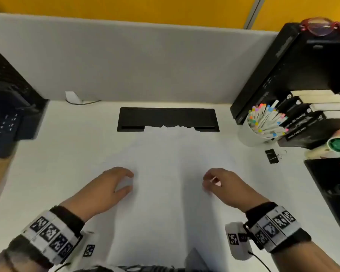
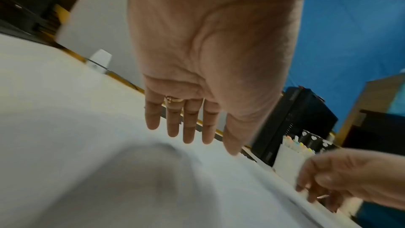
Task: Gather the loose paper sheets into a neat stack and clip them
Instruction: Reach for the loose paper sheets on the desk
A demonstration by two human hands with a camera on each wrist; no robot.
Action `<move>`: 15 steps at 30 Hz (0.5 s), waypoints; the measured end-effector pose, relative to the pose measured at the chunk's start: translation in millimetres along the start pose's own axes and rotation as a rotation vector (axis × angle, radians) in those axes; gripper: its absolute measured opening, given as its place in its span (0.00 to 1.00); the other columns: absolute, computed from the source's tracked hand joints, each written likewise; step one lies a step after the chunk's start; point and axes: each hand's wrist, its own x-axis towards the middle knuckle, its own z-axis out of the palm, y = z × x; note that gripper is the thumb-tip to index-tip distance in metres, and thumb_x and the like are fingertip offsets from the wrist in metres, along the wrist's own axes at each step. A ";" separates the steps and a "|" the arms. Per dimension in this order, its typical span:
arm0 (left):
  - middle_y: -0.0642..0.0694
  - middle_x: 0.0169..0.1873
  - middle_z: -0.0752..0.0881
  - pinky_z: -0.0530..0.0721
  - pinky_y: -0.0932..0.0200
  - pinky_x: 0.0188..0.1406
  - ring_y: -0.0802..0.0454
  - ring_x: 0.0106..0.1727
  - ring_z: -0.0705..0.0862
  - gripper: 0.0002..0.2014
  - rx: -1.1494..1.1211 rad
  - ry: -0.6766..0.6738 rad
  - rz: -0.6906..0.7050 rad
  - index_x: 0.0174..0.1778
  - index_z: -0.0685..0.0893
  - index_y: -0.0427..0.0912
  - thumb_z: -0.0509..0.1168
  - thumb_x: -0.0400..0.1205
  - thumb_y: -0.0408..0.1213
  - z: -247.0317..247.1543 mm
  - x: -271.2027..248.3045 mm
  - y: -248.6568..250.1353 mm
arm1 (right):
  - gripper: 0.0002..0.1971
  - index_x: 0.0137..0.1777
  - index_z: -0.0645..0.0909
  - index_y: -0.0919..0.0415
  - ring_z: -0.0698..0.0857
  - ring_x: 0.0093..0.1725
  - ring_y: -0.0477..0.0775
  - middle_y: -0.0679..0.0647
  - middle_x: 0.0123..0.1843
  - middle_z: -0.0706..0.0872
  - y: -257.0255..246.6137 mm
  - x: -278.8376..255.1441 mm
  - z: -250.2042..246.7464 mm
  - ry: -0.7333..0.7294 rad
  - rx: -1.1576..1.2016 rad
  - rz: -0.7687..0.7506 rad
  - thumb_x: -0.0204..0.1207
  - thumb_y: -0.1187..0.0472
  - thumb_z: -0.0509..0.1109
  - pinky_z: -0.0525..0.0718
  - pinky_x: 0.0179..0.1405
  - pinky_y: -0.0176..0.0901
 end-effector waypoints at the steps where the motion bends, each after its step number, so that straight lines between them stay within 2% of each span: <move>1: 0.65 0.71 0.76 0.73 0.63 0.72 0.59 0.73 0.78 0.21 -0.012 -0.032 0.013 0.70 0.69 0.70 0.63 0.81 0.62 4.1 9.3 3.2 | 0.08 0.57 0.84 0.50 0.84 0.54 0.44 0.46 0.56 0.85 -3.3 11.1 4.8 0.008 0.024 -0.026 0.82 0.50 0.69 0.77 0.50 0.34; 4: 0.63 0.79 0.68 0.66 0.61 0.81 0.58 0.81 0.68 0.38 0.049 -0.175 0.069 0.83 0.65 0.61 0.72 0.78 0.62 10.7 35.5 17.4 | 0.17 0.68 0.80 0.50 0.82 0.56 0.46 0.47 0.63 0.81 -21.0 33.2 14.3 -0.039 0.030 -0.049 0.81 0.49 0.71 0.76 0.52 0.34; 6: 0.61 0.83 0.64 0.63 0.58 0.84 0.57 0.84 0.63 0.49 0.134 -0.238 0.106 0.87 0.60 0.59 0.76 0.72 0.63 12.8 49.0 26.1 | 0.22 0.71 0.77 0.48 0.81 0.53 0.45 0.46 0.64 0.79 -26.2 41.7 23.7 -0.061 0.063 -0.025 0.78 0.48 0.75 0.78 0.51 0.35; 8: 0.60 0.83 0.63 0.64 0.55 0.83 0.55 0.83 0.63 0.56 0.243 -0.254 0.109 0.87 0.57 0.61 0.81 0.66 0.62 12.8 59.6 29.8 | 0.26 0.71 0.75 0.48 0.80 0.48 0.42 0.46 0.60 0.79 -29.2 47.2 29.5 -0.055 0.088 0.016 0.75 0.48 0.78 0.79 0.45 0.35; 11: 0.58 0.78 0.67 0.70 0.51 0.77 0.50 0.77 0.70 0.58 0.392 -0.197 0.083 0.85 0.60 0.62 0.84 0.60 0.59 20.9 67.4 34.4 | 0.33 0.70 0.73 0.48 0.81 0.43 0.44 0.47 0.57 0.78 -32.6 48.8 42.8 -0.053 0.147 0.065 0.68 0.48 0.84 0.81 0.44 0.38; 13: 0.59 0.71 0.69 0.75 0.47 0.73 0.48 0.71 0.73 0.58 0.375 -0.188 0.038 0.82 0.63 0.65 0.86 0.57 0.59 23.0 71.1 34.2 | 0.35 0.69 0.73 0.50 0.84 0.42 0.49 0.48 0.54 0.78 -33.1 47.3 48.7 -0.064 0.229 0.095 0.65 0.51 0.86 0.85 0.46 0.43; 15: 0.59 0.65 0.72 0.77 0.45 0.70 0.48 0.68 0.74 0.55 0.345 -0.157 -0.007 0.78 0.65 0.66 0.86 0.56 0.59 26.9 63.5 33.6 | 0.37 0.70 0.73 0.53 0.85 0.44 0.52 0.50 0.54 0.78 -33.8 38.6 59.5 -0.042 0.261 0.084 0.63 0.53 0.88 0.87 0.44 0.45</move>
